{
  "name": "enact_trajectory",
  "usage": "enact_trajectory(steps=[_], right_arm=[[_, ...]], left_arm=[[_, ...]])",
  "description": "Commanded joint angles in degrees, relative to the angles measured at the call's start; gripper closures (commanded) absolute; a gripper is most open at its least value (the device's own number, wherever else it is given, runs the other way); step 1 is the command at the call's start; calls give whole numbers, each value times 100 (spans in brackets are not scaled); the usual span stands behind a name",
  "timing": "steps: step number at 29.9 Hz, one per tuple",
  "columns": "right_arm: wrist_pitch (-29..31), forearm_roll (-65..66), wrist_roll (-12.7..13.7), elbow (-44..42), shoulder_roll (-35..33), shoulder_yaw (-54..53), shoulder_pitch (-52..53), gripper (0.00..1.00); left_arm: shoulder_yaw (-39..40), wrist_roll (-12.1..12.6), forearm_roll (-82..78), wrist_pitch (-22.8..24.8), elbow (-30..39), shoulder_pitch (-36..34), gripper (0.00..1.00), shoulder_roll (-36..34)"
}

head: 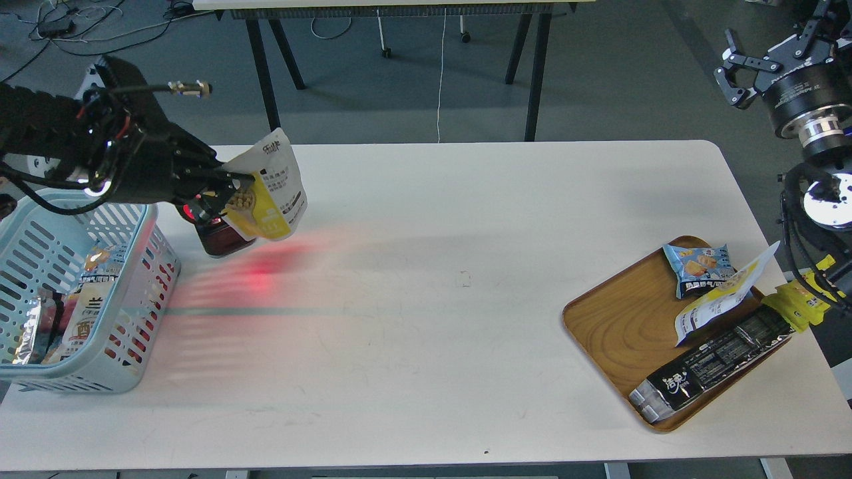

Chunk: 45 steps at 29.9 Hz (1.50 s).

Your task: Scan snack and place in basket

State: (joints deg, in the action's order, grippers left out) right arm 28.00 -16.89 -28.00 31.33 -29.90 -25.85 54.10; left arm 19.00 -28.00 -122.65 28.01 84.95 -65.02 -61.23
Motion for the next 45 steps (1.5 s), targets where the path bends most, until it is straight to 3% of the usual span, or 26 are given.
enact_trajectory(steps=[1, 7, 18, 25, 29, 33, 36, 39, 43, 45], right_arm=[[0, 1, 0, -22, -7, 1, -14, 1], [0, 1, 0, -22, 1, -8, 4, 1], [0, 1, 0, -40, 10, -8, -5, 1], [0, 1, 0, -40, 63, -8, -5, 1], [0, 1, 0, -40, 28, -8, -5, 1], [0, 1, 0, -40, 10, -8, 4, 1], [0, 1, 0, -40, 1, -8, 4, 1], [0, 1, 0, -40, -7, -8, 12, 1], [0, 1, 0, -40, -7, 1, 82, 1], [0, 10, 0, -48, -7, -16, 205, 1]], left_arm=[[279, 0, 188, -1, 22, 15, 100, -345], [455, 0, 382, -1, -13, 24, 100, -1118], [-168, 0, 400, -1, -558, 182, 100, -2226], [-1012, 0, 400, -1, -418, 182, 100, -2446], [-1083, 0, 409, -1, -277, 182, 96, -2473], [-1030, 0, 470, -1, -277, 173, 74, -2403], [-986, 0, 881, -1, -277, 130, 43, -2359], [-820, 0, 1767, -1, -356, 112, 25, -2359], [-398, 0, 3507, -1, -470, 112, 5, -2332], [-231, 0, 4482, -1, -654, 121, 1, -2158]])
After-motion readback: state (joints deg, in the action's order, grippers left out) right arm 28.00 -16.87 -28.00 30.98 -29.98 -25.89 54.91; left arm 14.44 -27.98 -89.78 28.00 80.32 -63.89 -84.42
